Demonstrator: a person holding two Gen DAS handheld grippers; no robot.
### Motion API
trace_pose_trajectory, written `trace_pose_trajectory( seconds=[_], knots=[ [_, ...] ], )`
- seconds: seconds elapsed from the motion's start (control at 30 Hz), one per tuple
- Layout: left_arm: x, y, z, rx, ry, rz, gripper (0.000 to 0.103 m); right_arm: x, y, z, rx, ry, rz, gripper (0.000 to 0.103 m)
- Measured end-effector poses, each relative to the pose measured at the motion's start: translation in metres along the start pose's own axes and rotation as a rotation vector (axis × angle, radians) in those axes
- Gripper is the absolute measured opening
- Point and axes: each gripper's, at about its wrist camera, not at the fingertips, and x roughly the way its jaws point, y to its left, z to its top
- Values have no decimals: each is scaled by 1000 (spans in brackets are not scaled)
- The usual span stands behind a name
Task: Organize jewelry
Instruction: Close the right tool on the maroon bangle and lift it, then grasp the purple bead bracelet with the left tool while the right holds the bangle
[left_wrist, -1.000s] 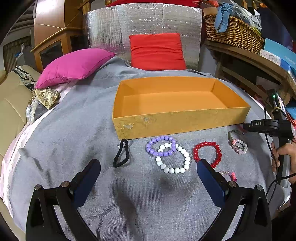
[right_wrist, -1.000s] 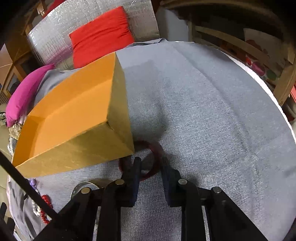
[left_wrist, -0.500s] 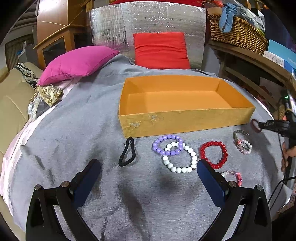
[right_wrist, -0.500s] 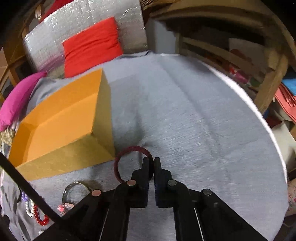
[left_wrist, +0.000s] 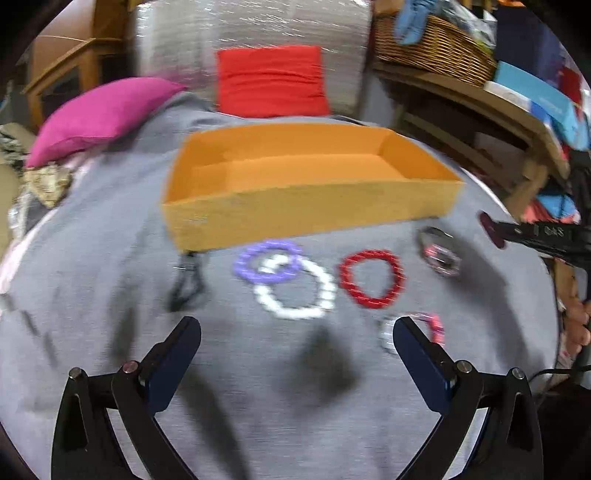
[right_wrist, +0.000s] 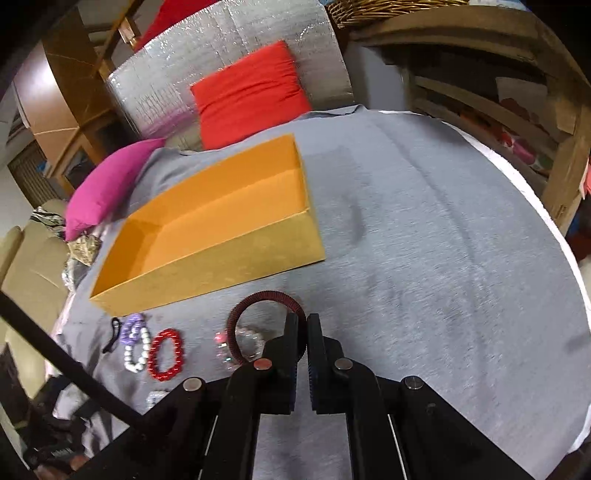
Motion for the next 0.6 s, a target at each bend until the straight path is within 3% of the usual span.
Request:
trace_pose_trajectory(
  seconds=[0.03,0.1,0.17,0.3,0.4,0.6],
  knots=[
    [5,-5,-1,6,17,-25,97,0,1,0,4,-1,4,5],
    [15,-12,-1,14,60,-63,82,0,4,-2,5,6,16,5],
    [23,-17,-1,2,88,-91,77,1,5,-3,-1,7,19,5],
    [34,-24,0,-14,106,-122,76,2,5,-1,2,4,40,5],
    [34,-22,2,-22,98,-121,68,2,8,-1,-7,9,75,5],
    [33,-3,12,-83,70,-117,67,7,22,-3,-28,25,103,5]
  ],
)
